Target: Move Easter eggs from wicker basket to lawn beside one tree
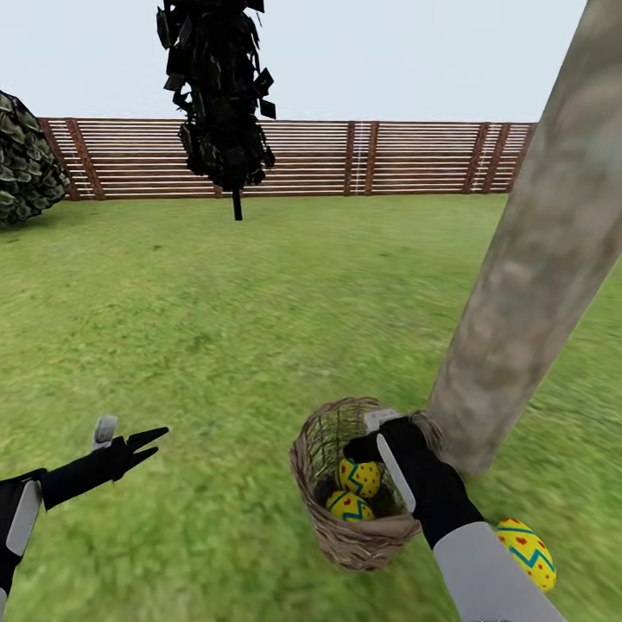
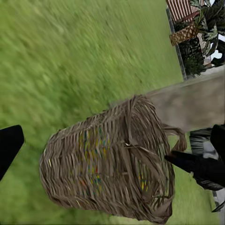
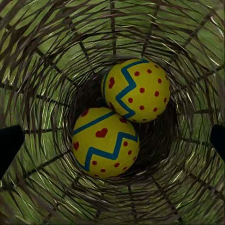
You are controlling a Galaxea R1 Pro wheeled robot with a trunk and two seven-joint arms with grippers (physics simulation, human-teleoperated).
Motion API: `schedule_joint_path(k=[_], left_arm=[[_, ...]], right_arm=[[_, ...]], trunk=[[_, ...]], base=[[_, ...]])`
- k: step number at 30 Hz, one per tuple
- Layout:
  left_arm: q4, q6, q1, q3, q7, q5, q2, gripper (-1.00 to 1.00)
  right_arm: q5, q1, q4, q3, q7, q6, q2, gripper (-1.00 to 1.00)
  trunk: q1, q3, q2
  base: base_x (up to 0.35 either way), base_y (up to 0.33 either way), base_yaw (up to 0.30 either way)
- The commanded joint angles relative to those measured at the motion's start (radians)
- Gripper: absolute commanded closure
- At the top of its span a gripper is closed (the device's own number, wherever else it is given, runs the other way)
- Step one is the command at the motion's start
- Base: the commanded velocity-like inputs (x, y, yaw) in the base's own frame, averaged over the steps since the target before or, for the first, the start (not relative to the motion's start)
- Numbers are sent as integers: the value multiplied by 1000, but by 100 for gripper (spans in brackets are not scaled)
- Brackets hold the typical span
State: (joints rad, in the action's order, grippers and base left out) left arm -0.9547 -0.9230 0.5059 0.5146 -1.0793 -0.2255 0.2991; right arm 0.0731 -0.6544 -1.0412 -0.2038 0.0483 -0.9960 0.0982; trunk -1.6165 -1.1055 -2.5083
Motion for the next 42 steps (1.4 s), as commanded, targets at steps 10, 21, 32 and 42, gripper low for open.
schedule_joint_path(k=[10,21,32,42], left_arm=[[1,-4,0,1,-2,-2,0,-100],[2,-2,0,-1,-2,0,-2,-100],[3,-2,1,-1,1,2,-3,-100],[3,-2,0,-1,1,2,-2,-100]], right_arm=[[4,-22,165,-2,4,4,3,-100],[5,-161,308,-3,1,5,7,-100],[-3,-273,529,-53,-104,40,54,-100],[-1,-274,520,-150,-139,64,46,-100]], trunk=[[0,-1,0],[-4,-36,-2],[-9,-78,-5],[-14,-117,-7]], base=[[25,21,0],[0,0,0],[0,0,0],[0,0,0]])
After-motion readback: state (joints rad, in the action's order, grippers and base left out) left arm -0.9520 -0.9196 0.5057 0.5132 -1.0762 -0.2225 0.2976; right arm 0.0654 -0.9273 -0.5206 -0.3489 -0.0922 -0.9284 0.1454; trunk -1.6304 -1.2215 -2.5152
